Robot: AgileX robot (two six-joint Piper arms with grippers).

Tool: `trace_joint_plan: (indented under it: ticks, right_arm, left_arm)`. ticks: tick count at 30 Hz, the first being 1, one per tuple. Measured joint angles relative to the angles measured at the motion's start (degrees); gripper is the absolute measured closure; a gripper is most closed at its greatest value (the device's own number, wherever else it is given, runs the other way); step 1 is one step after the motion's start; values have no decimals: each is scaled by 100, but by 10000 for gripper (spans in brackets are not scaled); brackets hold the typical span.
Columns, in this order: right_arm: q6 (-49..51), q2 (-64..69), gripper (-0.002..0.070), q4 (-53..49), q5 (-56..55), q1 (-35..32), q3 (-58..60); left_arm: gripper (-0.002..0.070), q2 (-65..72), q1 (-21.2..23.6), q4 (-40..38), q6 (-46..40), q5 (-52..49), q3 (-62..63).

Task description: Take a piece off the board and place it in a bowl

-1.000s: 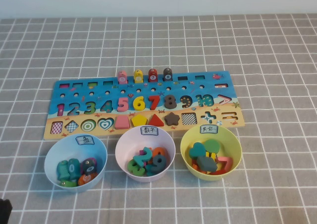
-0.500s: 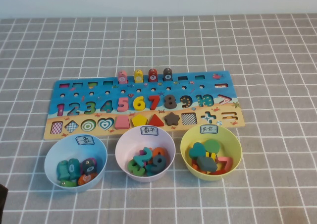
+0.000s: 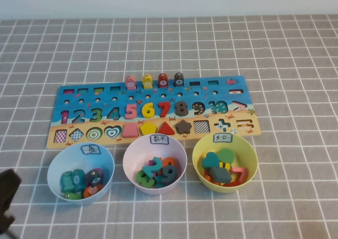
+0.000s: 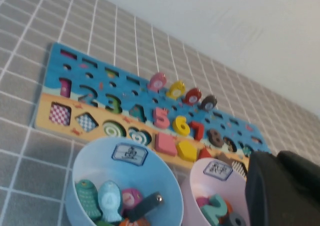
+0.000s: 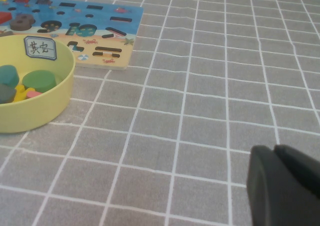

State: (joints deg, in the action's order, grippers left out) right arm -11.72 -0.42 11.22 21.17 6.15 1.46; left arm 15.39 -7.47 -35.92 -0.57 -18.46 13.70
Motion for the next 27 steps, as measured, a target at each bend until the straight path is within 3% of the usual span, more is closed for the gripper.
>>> trace_joint_plan:
  ticks: [21,27]
  right_arm:
    - [0,0,694,0,0,0,0]
    - [0,0,694,0,0,0,0]
  left_arm:
    - [680,5459,-12,1369,-651,-2956,4068]
    - [680,6522,-631,1792,-630,-3191,5217]
